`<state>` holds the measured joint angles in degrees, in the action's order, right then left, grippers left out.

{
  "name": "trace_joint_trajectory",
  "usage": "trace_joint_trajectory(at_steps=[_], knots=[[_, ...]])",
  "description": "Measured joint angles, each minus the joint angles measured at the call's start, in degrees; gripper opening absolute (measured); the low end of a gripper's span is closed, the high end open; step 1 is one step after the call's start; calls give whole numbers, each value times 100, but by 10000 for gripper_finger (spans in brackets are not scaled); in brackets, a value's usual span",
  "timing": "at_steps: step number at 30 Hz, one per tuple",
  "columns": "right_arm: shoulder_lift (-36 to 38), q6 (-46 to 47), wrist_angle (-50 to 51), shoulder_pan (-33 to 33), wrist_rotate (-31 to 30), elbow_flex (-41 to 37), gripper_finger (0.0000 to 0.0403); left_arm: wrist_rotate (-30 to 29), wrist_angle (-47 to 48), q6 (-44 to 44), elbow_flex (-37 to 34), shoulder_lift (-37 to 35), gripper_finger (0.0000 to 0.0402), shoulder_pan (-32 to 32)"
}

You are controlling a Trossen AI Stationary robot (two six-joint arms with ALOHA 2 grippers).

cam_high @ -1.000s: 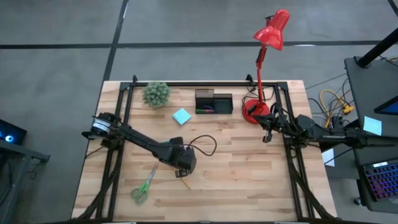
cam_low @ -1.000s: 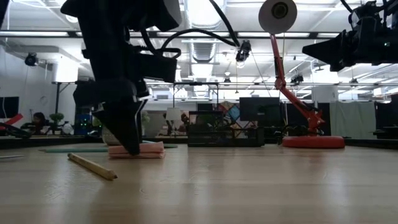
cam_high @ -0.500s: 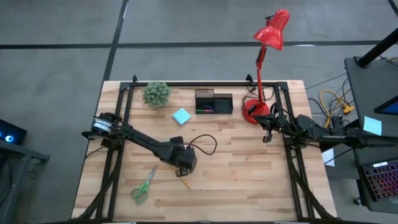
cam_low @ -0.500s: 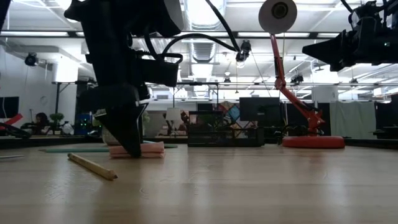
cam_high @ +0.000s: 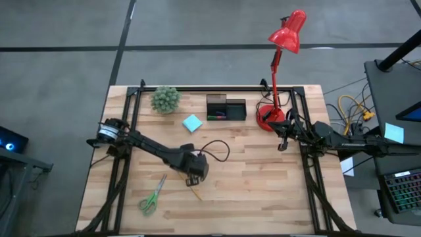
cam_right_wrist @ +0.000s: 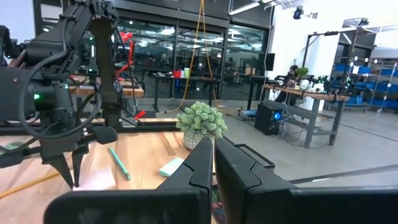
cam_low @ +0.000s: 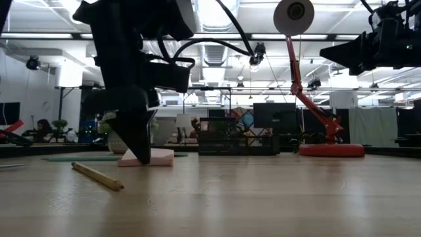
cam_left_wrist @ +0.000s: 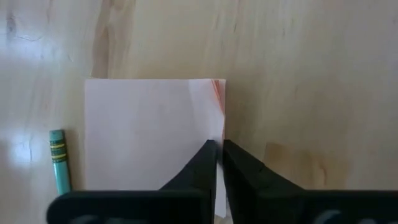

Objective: Pick and place office supplies into organizer
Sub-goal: Put the pink sticky notes into the desk organizer

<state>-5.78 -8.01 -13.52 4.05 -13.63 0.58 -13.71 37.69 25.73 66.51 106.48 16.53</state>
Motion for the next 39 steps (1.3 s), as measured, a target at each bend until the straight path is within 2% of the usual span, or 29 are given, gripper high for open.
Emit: trace_joint_trajectory(at_steps=[14, 25, 39], knots=[[0, -17, 0, -1, 0, 0, 8, 417, 96, -542, 281, -99, 0, -35], [0, -95, 0, -1, 0, -2, 9, 367, 241, -573, 517, -315, 0, -45], [0, -85, -2, 1, 0, -2, 9, 104, 220, -1318, 917, -355, 0, -206]])
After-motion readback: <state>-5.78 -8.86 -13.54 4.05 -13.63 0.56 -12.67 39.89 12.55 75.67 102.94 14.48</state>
